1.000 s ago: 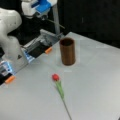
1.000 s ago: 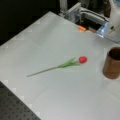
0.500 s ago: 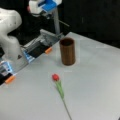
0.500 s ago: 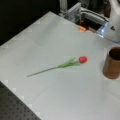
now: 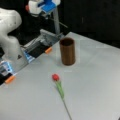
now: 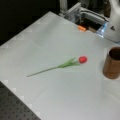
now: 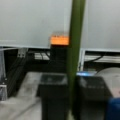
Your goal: Flower insertion into a vase
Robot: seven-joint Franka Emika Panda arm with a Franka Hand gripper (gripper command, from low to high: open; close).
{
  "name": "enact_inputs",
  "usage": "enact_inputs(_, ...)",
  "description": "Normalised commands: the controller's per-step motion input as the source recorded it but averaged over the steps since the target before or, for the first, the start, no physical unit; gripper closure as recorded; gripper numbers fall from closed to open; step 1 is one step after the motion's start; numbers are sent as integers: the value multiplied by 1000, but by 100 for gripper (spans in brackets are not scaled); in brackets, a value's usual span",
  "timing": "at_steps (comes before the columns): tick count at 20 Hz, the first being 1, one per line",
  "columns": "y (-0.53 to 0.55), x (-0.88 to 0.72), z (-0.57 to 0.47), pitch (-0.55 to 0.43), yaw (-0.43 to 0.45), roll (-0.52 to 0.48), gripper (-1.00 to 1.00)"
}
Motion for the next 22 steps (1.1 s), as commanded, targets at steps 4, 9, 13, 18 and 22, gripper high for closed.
enact_inputs(4,45,86,172,536,62,99,100)
enact_inputs(9,91,334,231,595,22,62,100)
enact_inputs(13,161,464,163,545,7,-17,100)
enact_inputs(18,177,410,184,509,20,-114,100)
enact_inputs(22,94,297,173,427,19,-176,100)
